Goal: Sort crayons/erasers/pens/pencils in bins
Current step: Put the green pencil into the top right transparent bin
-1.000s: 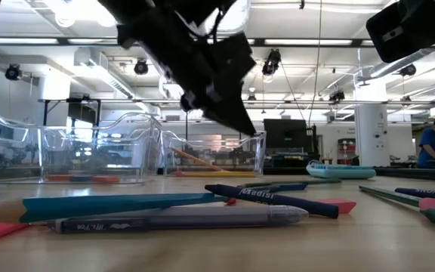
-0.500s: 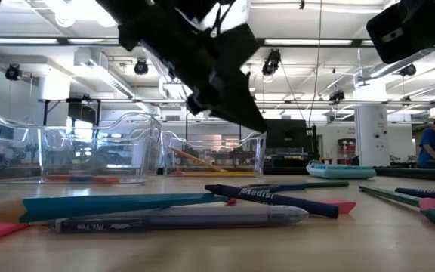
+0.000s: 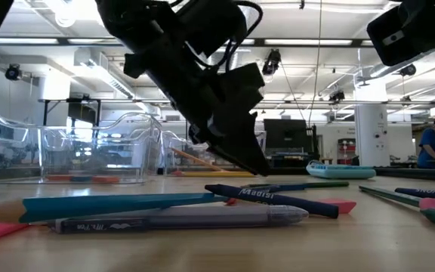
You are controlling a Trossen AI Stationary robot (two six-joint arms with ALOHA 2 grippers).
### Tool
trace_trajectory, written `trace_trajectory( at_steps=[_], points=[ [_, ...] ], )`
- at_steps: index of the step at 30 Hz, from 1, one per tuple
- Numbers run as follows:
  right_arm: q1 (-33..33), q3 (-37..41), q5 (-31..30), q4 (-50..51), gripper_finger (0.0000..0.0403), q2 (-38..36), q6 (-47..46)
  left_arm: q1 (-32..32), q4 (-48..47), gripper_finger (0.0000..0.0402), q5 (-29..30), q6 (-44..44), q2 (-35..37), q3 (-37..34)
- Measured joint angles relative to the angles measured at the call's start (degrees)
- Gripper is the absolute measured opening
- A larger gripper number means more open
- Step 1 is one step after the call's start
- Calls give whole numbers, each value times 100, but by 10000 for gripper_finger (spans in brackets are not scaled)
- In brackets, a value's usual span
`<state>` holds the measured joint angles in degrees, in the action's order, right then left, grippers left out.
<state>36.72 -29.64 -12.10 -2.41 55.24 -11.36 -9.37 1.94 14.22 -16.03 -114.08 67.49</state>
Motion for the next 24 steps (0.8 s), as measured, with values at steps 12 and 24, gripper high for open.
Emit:
trace_trajectory(
  at_steps=[12,24],
  points=[
    [0,34,0,3,118,0,-19,88,-13,171,138,-71,-277,-72],
    [1,67,-1,-3,118,0,-63,292,-20,61,-125,-19,-643,-90]
  ],
)
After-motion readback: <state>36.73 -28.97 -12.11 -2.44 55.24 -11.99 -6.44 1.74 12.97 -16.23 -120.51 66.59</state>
